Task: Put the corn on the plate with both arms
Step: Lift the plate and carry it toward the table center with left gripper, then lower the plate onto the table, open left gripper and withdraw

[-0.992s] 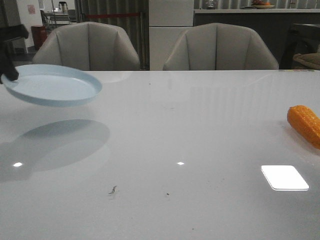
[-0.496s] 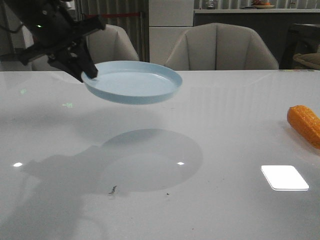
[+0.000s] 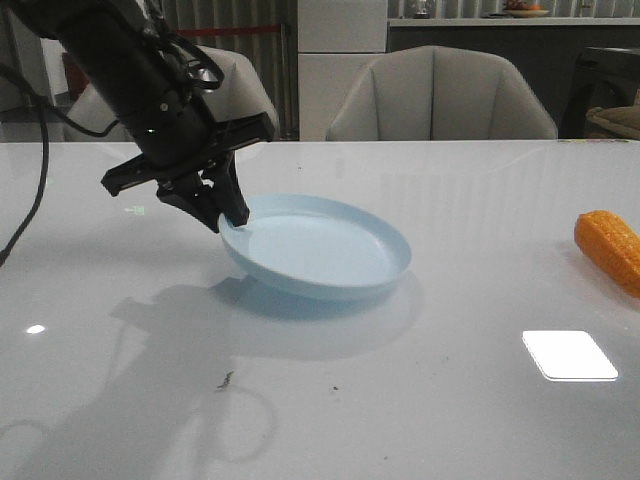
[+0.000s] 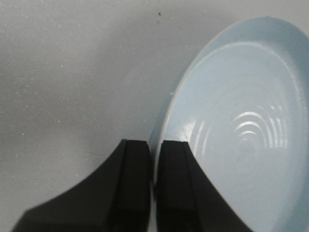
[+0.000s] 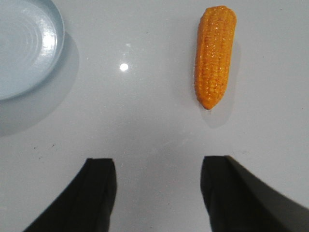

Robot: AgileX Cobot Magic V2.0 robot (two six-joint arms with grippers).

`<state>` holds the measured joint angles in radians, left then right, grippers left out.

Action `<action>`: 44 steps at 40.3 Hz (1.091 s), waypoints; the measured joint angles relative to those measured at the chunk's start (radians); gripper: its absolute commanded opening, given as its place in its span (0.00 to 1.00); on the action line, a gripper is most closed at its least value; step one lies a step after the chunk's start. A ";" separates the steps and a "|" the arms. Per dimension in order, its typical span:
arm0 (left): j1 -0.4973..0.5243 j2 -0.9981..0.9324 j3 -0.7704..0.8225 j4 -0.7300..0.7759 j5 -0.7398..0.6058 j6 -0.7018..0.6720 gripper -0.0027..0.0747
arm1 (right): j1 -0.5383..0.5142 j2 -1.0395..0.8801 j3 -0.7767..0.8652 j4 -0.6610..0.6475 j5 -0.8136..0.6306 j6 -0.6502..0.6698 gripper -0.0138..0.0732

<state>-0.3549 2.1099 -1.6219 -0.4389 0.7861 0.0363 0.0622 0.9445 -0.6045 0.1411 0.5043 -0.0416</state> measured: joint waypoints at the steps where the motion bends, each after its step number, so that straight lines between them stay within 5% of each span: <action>1: 0.000 0.005 0.000 0.000 0.000 0.000 0.40 | 0.000 0.000 0.000 0.000 0.000 0.000 0.73; 5: 0.000 0.025 0.000 0.004 0.000 0.000 0.49 | 0.000 0.000 0.000 0.000 0.000 0.000 0.73; 20: 0.009 0.035 -0.099 0.021 0.039 0.000 0.48 | 0.000 0.000 0.000 0.001 0.002 0.000 0.73; 38: 0.055 -0.192 -0.291 0.518 0.077 0.000 0.48 | 0.000 0.000 0.000 0.001 -0.050 0.000 0.73; 44: 0.064 -0.316 -0.294 0.581 0.043 -0.014 0.48 | 0.000 0.000 0.000 0.002 -0.050 0.000 0.73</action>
<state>-0.2909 1.7941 -1.9162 0.1417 0.8290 0.0227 0.0622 0.9445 -0.6045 0.1434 0.4539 -0.0416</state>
